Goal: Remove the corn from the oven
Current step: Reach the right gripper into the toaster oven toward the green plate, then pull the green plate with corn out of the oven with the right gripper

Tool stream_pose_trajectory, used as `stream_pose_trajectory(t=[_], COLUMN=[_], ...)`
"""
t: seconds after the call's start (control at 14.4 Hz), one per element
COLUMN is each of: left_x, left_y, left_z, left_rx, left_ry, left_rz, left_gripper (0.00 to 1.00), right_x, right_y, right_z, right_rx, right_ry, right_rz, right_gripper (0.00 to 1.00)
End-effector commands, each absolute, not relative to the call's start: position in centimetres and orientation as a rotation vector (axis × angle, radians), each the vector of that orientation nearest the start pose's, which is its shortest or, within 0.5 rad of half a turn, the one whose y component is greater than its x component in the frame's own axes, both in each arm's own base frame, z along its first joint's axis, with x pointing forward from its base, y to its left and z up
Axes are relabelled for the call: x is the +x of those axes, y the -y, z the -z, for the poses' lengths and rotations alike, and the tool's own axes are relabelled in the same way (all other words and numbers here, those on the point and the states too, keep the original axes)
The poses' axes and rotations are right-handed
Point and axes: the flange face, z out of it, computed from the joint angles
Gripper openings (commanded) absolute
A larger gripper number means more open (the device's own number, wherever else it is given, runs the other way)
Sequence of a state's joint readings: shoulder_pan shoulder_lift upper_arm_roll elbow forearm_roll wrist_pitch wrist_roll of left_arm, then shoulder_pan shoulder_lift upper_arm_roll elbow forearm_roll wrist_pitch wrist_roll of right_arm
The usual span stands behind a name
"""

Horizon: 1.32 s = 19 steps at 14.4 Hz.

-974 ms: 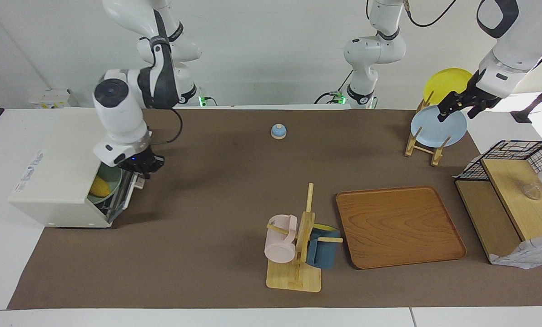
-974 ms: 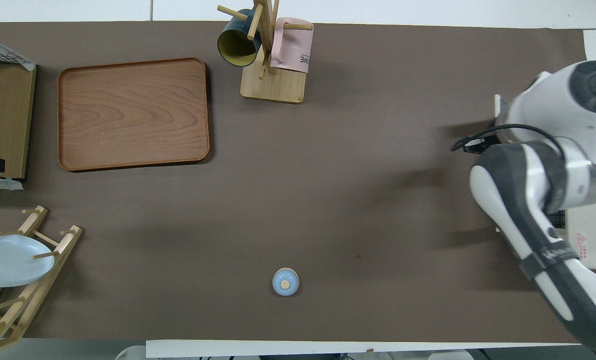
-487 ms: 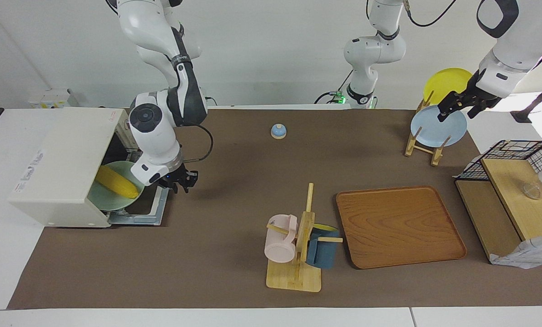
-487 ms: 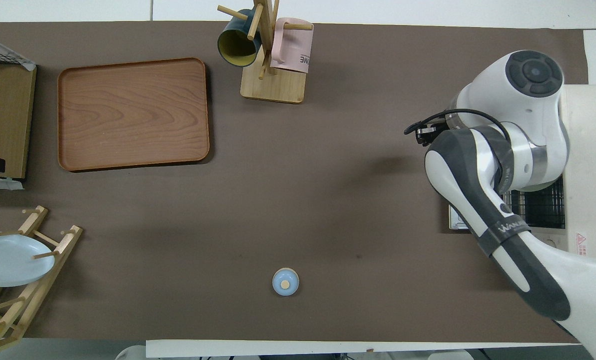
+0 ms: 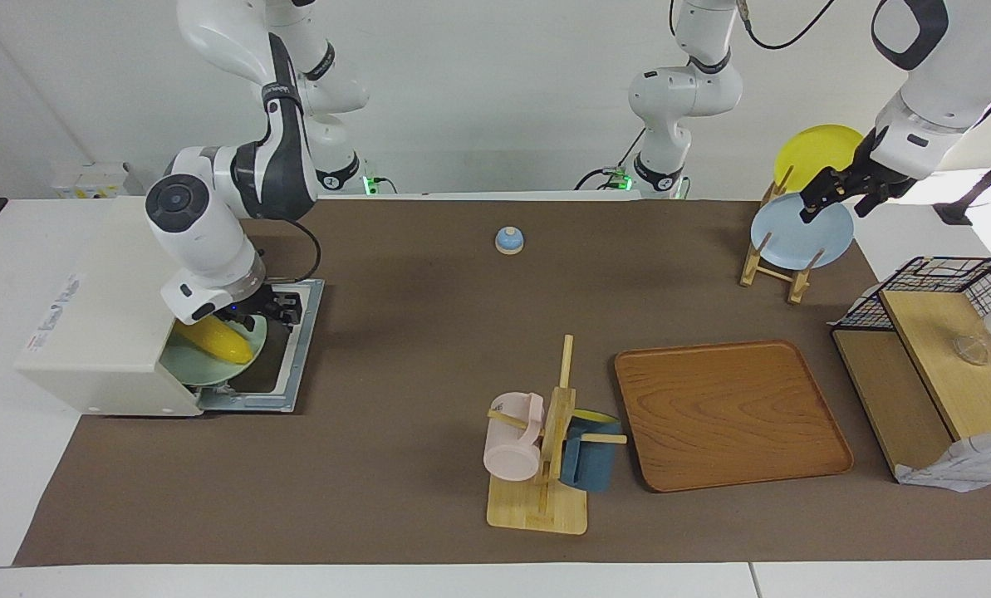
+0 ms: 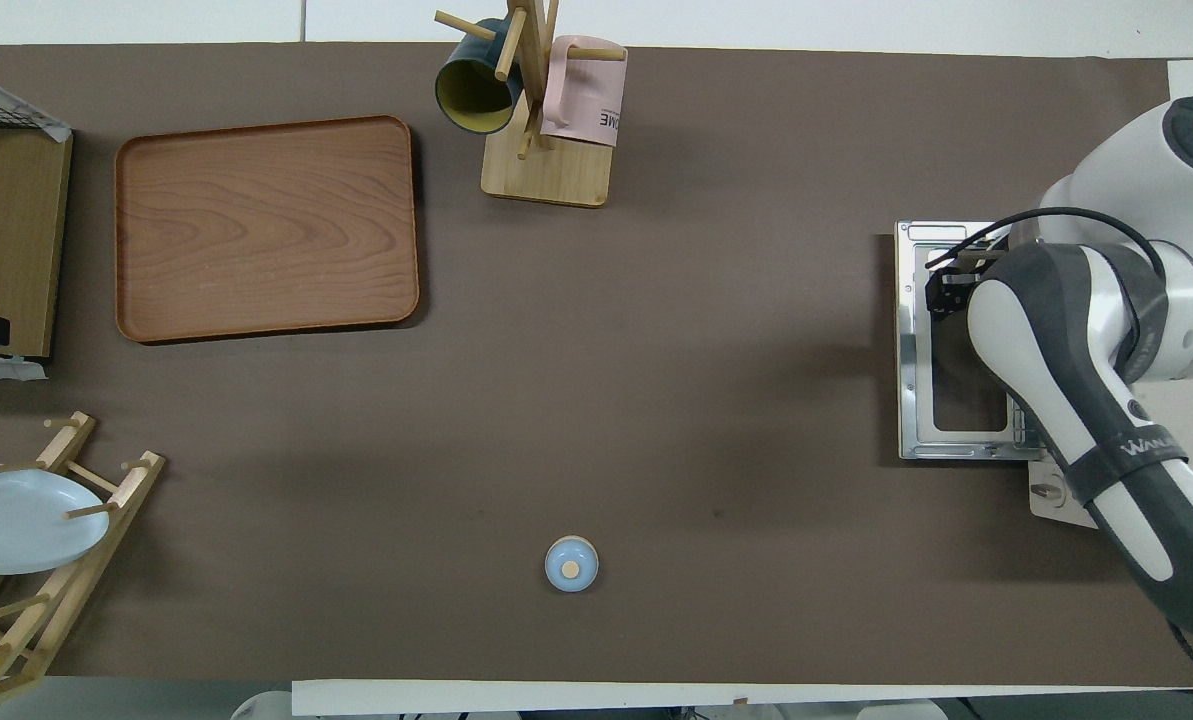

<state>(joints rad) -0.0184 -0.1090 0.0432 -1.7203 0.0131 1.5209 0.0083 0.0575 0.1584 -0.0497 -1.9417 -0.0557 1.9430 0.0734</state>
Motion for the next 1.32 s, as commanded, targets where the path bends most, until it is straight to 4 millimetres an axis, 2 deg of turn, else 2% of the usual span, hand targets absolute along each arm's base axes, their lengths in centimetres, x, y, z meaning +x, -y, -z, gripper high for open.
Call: stream_pose_trajectory(t=[0.0, 0.21, 0.35, 0.42, 0.56, 0.63, 0.7, 0.77, 0.83, 0.97, 1.04, 1.18, 1.25], left_x=[50.4, 50.4, 50.4, 50.5, 50.3, 50.2, 50.3, 50.3, 50.3, 50.3, 50.4, 50.5, 50.5], left_y=[-1.6, -1.6, -1.6, -1.6, -1.7, -1.7, -1.8, -1.9, -1.9, -2.0, -2.3, -2.8, -2.9], left_z=[-61.0, -61.0, -61.0, -61.0, -61.0, -60.9, -61.0, -61.1, -61.0, -60.8, -60.9, -60.9, -60.8], left_rx=[-3.139, -3.139, -3.139, -3.139, -3.138, -3.138, -3.138, -3.137, -3.135, -3.134, -3.134, -3.126, -3.126], left_ry=[0.045, 0.045, 0.045, 0.045, 0.047, 0.047, 0.05, 0.052, 0.057, 0.066, 0.071, 0.08, 0.087], left_rz=[-0.147, -0.147, -0.147, -0.147, -0.164, -0.174, -0.164, -0.157, -0.159, -0.159, -0.152, -0.138, -0.133], left_gripper=[1.0, 1.0, 1.0, 1.0, 1.0, 1.0, 1.0, 1.0, 1.0, 1.0, 1.0, 1.0, 1.0], right_x=[56.0, 55.1, 54.9, 54.5, 54.2, 54.2, 54.3, 54.3, 54.3, 55.0, 55.7, 55.9, 55.1], right_y=[-0.4, 0.0, 0.0, -0.1, -0.1, -0.3, -0.5, -1.0, -1.7, -4.6, -7.2, -14.1, -18.8], right_z=[-38.6, -37.4, -37.2, -36.6, -36.3, -36.4, -36.5, -36.5, -36.7, -38.0, -39.6, -42.0, -42.9], right_rx=[-3.219, -3.304, -3.314, -3.312, -3.325, -3.358, -3.377, -3.384, -3.39, -3.433, -3.457, -3.48, -3.466], right_ry=[-0.009, 0.187, 0.214, 0.225, 0.259, 0.349, 0.388, 0.406, 0.425, 0.444, 0.394, 0.323, 0.228], right_rz=[-0.205, -0.182, -0.165, -0.155, -0.135, -0.138, -0.137, -0.133, -0.136, -0.136, -0.134, -0.119, -0.125], right_gripper=[0.62, 0.6, 0.59, 0.54, 0.34, 0.17, 0.07, 0.0, 0.0, 0.0, 0.0, 0.0, 0.0])
